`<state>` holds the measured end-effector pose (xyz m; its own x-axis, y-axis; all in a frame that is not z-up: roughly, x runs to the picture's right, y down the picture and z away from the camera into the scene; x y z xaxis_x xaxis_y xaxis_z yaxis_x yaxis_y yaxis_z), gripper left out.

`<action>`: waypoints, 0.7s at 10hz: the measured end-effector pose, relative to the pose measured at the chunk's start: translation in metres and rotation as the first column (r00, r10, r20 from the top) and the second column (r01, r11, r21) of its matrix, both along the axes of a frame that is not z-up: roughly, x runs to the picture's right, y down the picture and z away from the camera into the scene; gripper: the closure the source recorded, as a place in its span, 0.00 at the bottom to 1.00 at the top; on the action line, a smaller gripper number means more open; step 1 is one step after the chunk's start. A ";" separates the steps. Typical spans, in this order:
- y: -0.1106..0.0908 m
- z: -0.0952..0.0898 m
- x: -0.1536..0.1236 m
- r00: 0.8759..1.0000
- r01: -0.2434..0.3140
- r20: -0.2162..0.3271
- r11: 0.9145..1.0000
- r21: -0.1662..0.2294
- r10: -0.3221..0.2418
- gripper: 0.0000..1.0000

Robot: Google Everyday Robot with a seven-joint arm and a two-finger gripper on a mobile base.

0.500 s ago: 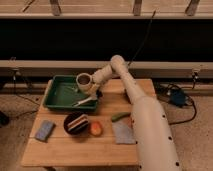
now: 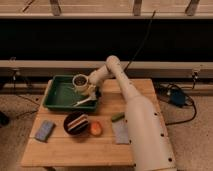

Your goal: Stack cups into tray

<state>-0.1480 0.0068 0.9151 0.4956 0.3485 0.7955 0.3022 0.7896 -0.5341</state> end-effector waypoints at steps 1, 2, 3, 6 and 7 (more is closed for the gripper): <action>0.002 0.001 -0.006 1.000 0.007 0.003 1.000 -0.003 -0.007 1.00; 0.005 0.002 -0.016 1.000 0.017 0.009 1.000 -0.006 -0.017 1.00; 0.007 0.002 -0.026 1.000 0.027 0.016 1.000 -0.008 -0.027 1.00; 0.013 0.000 -0.038 0.999 0.049 0.025 0.999 -0.015 -0.048 1.00; 0.016 -0.001 -0.041 0.998 0.056 0.028 0.998 -0.017 -0.055 1.00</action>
